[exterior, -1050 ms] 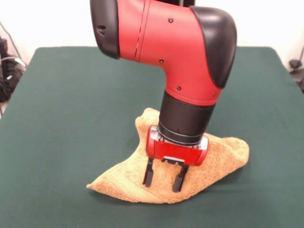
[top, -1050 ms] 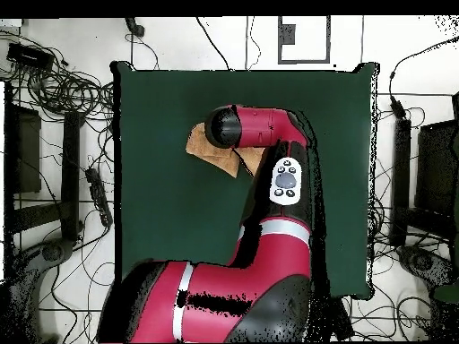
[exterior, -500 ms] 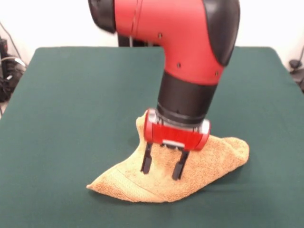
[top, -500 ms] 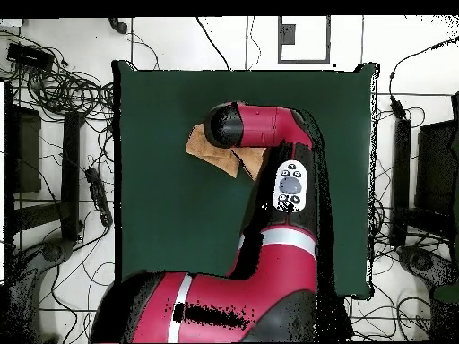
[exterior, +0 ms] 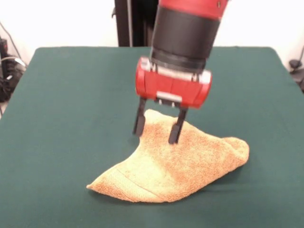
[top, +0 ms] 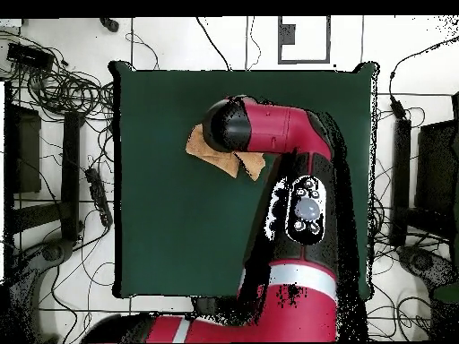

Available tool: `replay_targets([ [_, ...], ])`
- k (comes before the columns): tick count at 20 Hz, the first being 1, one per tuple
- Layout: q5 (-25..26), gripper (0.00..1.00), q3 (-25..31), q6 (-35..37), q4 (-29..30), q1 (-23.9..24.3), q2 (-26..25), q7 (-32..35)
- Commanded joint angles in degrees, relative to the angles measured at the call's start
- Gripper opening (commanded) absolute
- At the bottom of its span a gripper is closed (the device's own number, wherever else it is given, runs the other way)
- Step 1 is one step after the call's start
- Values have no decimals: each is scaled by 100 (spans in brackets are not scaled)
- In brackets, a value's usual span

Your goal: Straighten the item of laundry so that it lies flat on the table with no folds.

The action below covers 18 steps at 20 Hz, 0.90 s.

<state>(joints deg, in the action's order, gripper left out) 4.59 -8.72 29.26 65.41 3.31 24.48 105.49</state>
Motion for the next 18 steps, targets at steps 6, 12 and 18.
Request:
replay_targets([
  [6,245,100,1204,-241,2707,485,974,-248],
  [12,500,100,1455,-627,3335,612,1074,-214],
  [18,730,100,1785,-954,3788,767,1058,-99],
])
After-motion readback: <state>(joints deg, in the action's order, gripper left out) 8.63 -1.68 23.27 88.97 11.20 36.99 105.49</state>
